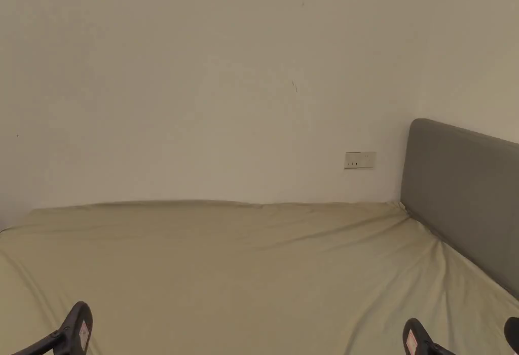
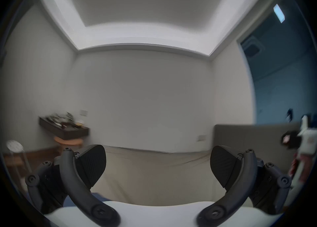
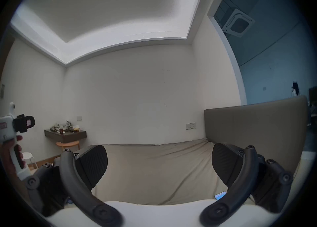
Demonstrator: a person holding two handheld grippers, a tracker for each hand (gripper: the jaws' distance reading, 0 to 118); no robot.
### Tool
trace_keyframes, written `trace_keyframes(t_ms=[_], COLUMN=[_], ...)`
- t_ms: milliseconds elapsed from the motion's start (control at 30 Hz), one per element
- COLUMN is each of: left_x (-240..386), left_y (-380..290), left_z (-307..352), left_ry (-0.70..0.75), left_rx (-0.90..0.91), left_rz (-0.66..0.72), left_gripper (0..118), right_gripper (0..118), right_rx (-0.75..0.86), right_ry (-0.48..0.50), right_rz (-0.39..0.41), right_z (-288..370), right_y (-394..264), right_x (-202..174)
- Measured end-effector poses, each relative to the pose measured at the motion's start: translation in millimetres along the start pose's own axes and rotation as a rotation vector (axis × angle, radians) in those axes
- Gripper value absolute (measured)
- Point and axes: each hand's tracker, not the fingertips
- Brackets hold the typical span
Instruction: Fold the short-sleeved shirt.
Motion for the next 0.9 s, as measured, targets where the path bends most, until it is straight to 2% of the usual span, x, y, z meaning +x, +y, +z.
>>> trace_keyframes(t_ms=[33, 100, 200, 333, 433, 533, 733, 800, 900], left_x=[-3.2, -2.0, -4.8, -2.3, 3.8, 0.3, 5.9, 5.7, 4.2], left_y=[-1.4, -0.9, -1.6, -1.4, -2.2, 1.0, 1.0, 1.2, 3.9], left_z=[2.5, 0.9, -1.2, -4.0, -4.3, -3.3, -3.8, -0.8, -3.0], left_ry=[-0.029, 0.038, 0.027, 0.054, 0.145, 0.086, 0.093, 0.103, 0.084], left_rx=[0.04, 0.016, 0.004, -0.028, -0.004, -0.004, 0.0, 0.041, -0.002], left_rz=[0.06, 0.052, 0.052, -0.039, -0.125, -0.086, -0.133, -0.111, -0.091], left_gripper=[118, 118, 118, 118, 118, 118, 118, 118, 118], right_gripper=[118, 118, 118, 118, 118, 118, 118, 118, 118], right_rx=[-0.003, 0.001, 0.012, 0.01, 0.025, 0.032, 0.008, 0.012, -0.004], right_ry=[-0.004, -0.002, -0.019, -0.011, -0.032, -0.04, -0.025, -0.028, -0.024], right_rz=[-0.002, -0.013, -0.012, 0.06, 0.113, 0.116, 0.12, 0.116, 0.11], right_z=[-0.6, -0.5, -0.5, -0.1, 1.1, 1.9, 0.3, 0.6, 0.1], right_y=[0.0, 0.2, 0.5, 2.1, 2.2, 3.2, 2.0, 1.1, 1.2], right_x=[-0.4, 0.6, 0.8, -2.4, -6.3, -6.8, -8.8, -9.2, -9.7])
